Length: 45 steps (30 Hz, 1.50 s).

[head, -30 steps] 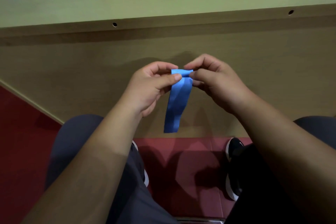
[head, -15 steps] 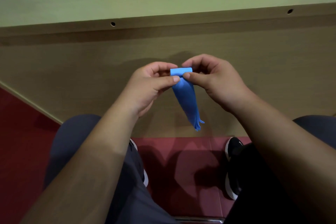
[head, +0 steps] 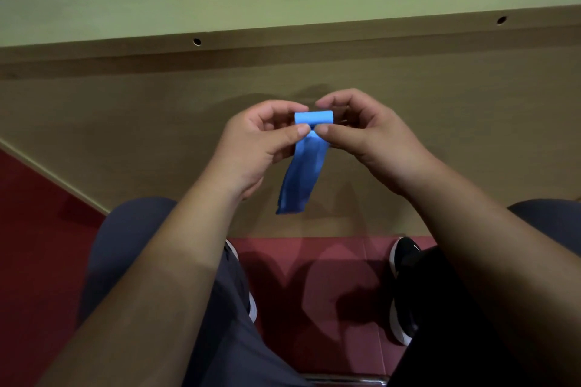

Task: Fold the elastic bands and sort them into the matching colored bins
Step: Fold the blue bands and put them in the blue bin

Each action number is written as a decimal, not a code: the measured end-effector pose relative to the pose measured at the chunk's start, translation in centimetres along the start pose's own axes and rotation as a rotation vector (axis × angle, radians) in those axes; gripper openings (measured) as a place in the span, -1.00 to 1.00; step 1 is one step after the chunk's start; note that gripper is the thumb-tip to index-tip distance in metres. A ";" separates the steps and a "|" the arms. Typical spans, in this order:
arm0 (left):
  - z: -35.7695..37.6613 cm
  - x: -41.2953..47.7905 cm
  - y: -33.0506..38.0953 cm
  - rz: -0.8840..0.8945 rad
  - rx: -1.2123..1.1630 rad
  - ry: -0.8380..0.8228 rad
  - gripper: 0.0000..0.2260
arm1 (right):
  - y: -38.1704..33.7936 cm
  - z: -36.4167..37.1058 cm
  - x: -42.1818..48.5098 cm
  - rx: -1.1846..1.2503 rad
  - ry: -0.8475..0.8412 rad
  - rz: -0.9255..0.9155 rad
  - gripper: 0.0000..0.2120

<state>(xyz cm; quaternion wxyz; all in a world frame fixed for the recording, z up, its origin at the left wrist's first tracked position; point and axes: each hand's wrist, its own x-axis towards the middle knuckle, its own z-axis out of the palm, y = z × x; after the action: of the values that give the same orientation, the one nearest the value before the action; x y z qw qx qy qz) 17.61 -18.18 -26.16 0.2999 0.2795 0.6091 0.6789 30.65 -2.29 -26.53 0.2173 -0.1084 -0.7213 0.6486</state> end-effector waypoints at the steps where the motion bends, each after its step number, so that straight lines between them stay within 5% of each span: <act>1: 0.0 -0.1 0.1 -0.001 -0.020 -0.006 -0.76 | 0.0 0.1 0.0 0.006 0.002 0.012 -0.79; 14: 0.0 -0.1 -0.2 -0.052 -0.050 -0.011 -0.76 | 0.1 0.3 0.0 -0.007 0.040 -0.021 -0.74; 45: 0.2 0.5 -0.7 0.201 0.123 0.107 -0.72 | 0.2 0.6 0.2 0.016 0.091 -0.023 -0.72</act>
<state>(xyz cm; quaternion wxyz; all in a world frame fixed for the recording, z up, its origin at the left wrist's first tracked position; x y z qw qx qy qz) 17.51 -17.65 -26.79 0.1797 0.3205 0.6334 0.6810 30.23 -2.70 -26.72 0.2583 -0.1278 -0.7067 0.6462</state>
